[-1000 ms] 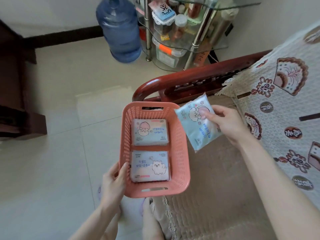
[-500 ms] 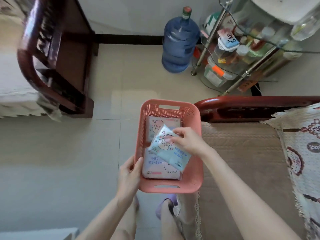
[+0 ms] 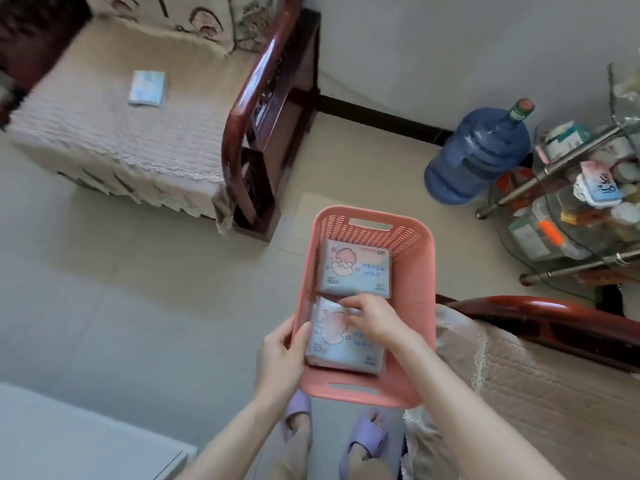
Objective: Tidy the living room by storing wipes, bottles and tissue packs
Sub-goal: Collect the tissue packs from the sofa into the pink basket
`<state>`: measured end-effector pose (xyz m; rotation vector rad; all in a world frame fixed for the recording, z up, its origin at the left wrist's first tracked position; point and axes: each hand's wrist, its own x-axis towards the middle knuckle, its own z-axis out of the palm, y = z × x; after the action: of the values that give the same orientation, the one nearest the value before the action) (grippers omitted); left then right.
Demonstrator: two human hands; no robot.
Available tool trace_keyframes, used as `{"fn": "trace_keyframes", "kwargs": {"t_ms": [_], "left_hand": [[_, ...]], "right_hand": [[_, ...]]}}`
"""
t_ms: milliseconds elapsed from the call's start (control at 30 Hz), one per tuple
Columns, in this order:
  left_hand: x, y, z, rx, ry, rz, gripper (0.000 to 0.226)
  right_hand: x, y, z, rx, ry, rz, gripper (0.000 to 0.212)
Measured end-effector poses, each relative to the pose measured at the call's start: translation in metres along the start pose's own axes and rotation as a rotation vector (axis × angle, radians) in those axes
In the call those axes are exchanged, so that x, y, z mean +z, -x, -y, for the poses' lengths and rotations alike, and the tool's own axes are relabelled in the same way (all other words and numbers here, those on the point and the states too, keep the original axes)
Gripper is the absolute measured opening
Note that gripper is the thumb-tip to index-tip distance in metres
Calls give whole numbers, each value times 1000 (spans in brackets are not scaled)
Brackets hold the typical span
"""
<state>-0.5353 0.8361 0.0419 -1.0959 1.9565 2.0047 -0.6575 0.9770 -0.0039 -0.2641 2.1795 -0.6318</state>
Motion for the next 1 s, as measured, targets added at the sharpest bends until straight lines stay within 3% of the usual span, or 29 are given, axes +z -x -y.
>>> {"fn": "trace_keyframes", "kwargs": {"t_ms": [533,1000], "left_hand": [[-127,-113,-68,-38,150,-314,19],[-234,-238,-129,-54,266,-650,29]], "right_hand": [[-13,-148,200,-223,261,251,41],[-60,-286,409,-442,32,239,36]]}}
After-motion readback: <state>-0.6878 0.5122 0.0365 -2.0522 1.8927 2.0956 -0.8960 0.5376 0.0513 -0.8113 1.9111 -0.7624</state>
